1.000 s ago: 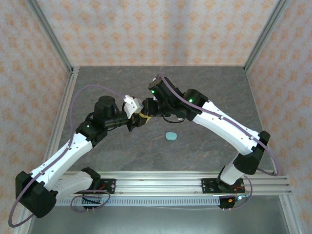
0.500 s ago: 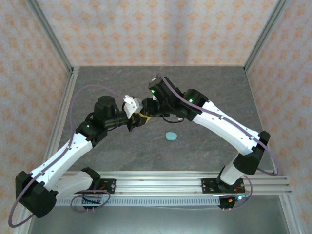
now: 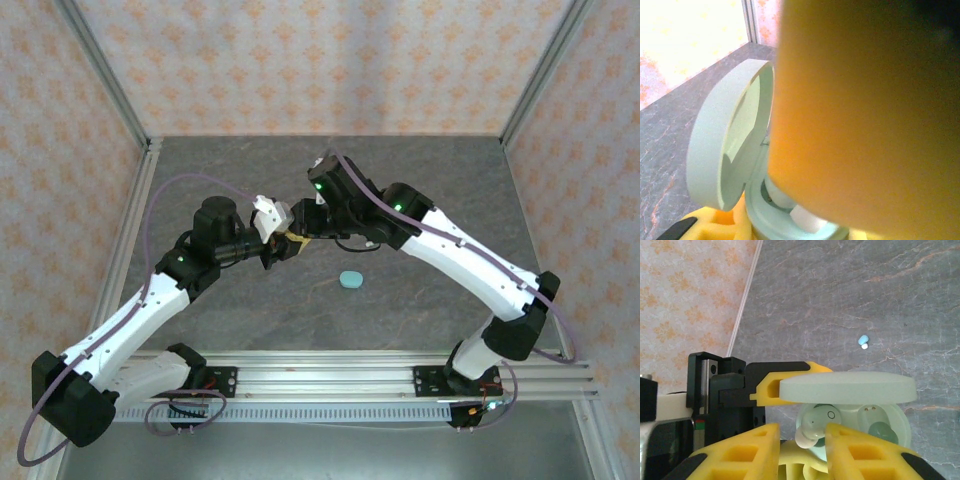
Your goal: Insert the wireless bluetooth earbuds into the charging case
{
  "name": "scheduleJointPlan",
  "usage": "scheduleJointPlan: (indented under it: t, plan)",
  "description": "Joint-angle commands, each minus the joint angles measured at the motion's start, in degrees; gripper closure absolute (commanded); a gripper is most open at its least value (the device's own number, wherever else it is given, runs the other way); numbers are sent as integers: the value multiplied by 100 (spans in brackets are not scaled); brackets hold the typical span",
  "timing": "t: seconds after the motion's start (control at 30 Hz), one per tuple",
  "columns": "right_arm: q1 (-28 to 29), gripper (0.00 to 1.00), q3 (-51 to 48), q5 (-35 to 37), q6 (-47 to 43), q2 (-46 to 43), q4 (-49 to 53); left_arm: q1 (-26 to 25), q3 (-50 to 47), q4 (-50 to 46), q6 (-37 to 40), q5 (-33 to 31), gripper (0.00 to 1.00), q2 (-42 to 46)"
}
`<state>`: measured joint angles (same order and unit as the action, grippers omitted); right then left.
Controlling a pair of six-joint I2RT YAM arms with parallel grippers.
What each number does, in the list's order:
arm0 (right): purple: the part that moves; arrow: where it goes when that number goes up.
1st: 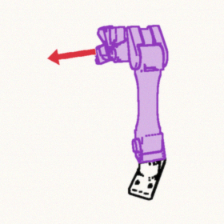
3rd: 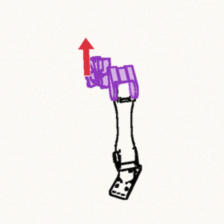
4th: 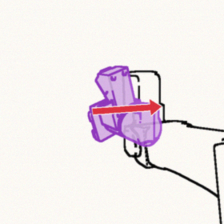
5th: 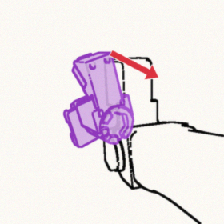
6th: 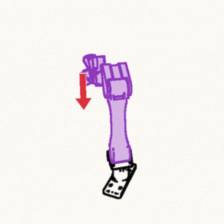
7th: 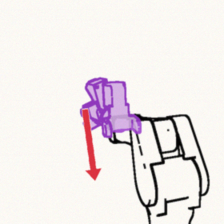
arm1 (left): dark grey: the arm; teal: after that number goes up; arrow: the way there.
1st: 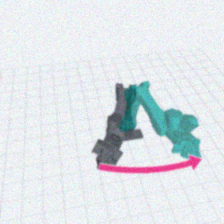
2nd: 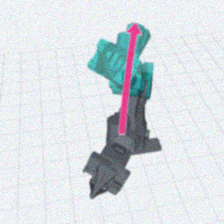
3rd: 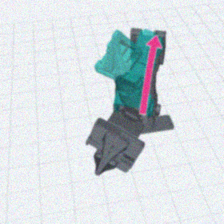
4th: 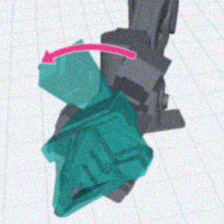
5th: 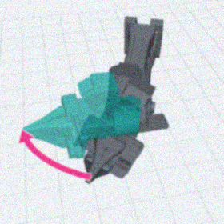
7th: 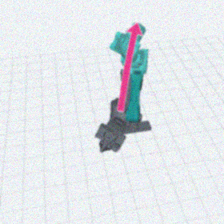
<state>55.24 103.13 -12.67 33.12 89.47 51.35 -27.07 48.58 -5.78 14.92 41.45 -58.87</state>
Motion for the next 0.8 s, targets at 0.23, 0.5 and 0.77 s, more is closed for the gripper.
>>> scheduleJointPlan:
  t: [0.23,0.5,0.77]
  plan:
    - [34,71,-109,238,62,-166,-21,-43,73,51,13,-22,91,157]
    - [39,71,-9,260,56,-2,133,-37,55,22,21,-32,91,205]
    - [39,71,110,230,71,147,270,-44,49,63,34,-50,91,178]
